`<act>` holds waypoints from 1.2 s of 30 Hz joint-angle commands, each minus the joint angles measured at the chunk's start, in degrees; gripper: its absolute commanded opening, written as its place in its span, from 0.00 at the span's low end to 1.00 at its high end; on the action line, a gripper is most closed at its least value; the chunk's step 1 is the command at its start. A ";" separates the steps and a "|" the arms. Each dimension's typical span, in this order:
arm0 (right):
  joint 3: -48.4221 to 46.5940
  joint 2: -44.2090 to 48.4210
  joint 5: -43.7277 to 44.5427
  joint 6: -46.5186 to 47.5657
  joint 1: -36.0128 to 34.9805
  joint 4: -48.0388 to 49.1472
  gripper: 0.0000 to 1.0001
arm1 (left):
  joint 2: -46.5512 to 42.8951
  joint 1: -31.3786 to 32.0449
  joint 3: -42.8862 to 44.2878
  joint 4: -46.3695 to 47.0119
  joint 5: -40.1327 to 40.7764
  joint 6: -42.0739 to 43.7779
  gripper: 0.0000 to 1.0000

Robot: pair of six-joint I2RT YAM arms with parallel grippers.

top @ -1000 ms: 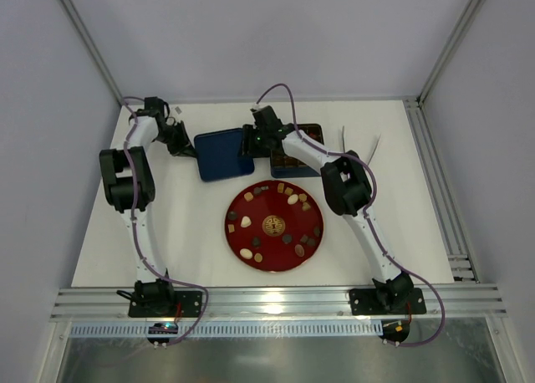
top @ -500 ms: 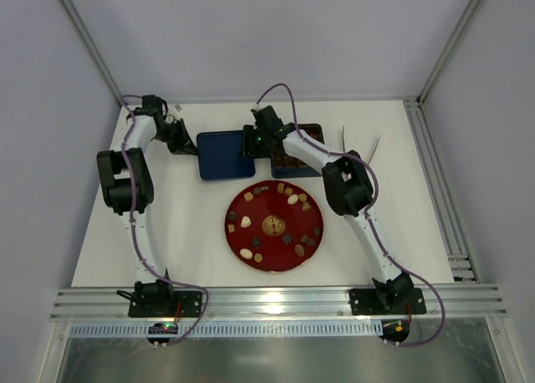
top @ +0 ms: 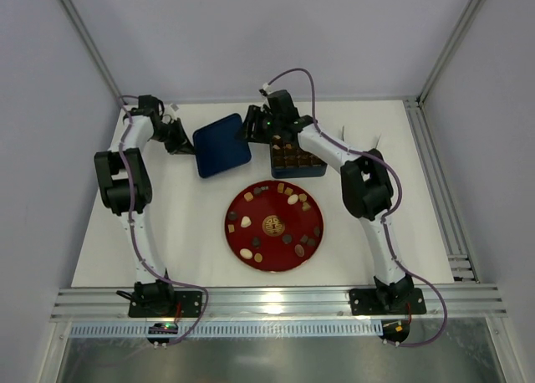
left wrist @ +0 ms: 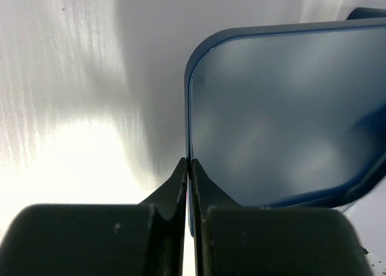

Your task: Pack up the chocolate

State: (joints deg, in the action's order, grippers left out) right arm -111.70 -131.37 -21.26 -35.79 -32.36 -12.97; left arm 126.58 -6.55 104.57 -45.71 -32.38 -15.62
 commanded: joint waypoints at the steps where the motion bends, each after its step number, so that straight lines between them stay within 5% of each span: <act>1: -0.71 4.63 -5.63 -3.23 -0.25 6.38 0.52 | -5.29 -0.13 0.02 0.45 -4.79 -0.20 0.00; 10: -0.28 3.67 -7.48 -3.67 -0.25 4.36 0.50 | -8.46 0.04 -3.41 4.49 -8.22 -2.58 0.00; 36: 9.13 11.04 -8.98 -3.67 1.42 6.29 0.05 | -14.87 4.26 -8.60 9.59 -10.51 -5.74 0.02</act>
State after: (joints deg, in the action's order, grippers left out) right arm -102.83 -126.23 -28.64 -39.24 -31.59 -9.89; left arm 115.85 -3.18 96.16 -38.33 -40.82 -20.67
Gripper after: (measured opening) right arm 0.152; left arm 0.015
